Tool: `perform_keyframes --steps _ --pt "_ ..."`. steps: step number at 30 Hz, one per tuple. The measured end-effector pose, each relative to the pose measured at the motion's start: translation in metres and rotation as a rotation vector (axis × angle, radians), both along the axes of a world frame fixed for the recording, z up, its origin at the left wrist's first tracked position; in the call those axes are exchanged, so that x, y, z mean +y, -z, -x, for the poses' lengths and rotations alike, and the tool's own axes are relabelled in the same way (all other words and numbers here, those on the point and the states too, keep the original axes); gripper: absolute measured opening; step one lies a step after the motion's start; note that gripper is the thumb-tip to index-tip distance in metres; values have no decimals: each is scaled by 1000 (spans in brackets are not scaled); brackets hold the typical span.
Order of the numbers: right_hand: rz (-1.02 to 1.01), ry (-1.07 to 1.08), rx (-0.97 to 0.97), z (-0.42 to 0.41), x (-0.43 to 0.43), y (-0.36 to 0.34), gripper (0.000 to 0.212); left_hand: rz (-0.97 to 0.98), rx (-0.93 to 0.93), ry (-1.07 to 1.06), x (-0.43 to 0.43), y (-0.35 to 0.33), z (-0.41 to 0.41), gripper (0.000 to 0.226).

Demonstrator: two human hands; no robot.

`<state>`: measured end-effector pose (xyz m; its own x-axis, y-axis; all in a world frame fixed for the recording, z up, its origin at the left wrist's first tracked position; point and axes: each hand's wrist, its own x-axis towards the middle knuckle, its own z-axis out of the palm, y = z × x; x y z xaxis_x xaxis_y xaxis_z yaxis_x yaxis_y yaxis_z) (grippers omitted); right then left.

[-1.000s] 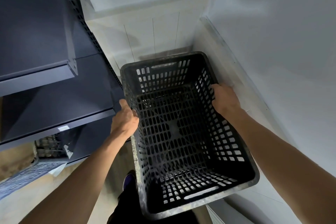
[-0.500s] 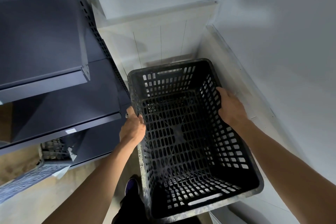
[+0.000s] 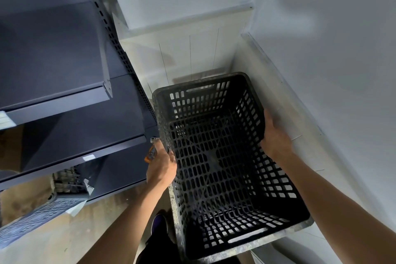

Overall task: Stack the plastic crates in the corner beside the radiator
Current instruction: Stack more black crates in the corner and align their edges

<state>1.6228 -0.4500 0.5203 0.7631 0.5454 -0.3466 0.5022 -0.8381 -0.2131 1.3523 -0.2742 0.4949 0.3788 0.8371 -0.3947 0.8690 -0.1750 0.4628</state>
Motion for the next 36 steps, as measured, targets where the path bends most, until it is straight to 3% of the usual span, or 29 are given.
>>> perform_keyframes --steps 12,16,24,30,36 --pt "23 23 -41 5 -10 -6 95 -32 -69 30 5 2 -3 48" --pt "34 9 -44 3 -16 -5 95 28 -60 55 1 -7 -8 32" --pt "1 -29 4 -1 -7 -6 96 34 -56 10 7 -13 -3 22" --pt "-2 -29 19 -3 -13 -5 96 26 -67 3 -3 -7 -1 42" --pt "-9 -36 19 -5 -6 -2 95 54 -60 19 2 -12 -1 28"
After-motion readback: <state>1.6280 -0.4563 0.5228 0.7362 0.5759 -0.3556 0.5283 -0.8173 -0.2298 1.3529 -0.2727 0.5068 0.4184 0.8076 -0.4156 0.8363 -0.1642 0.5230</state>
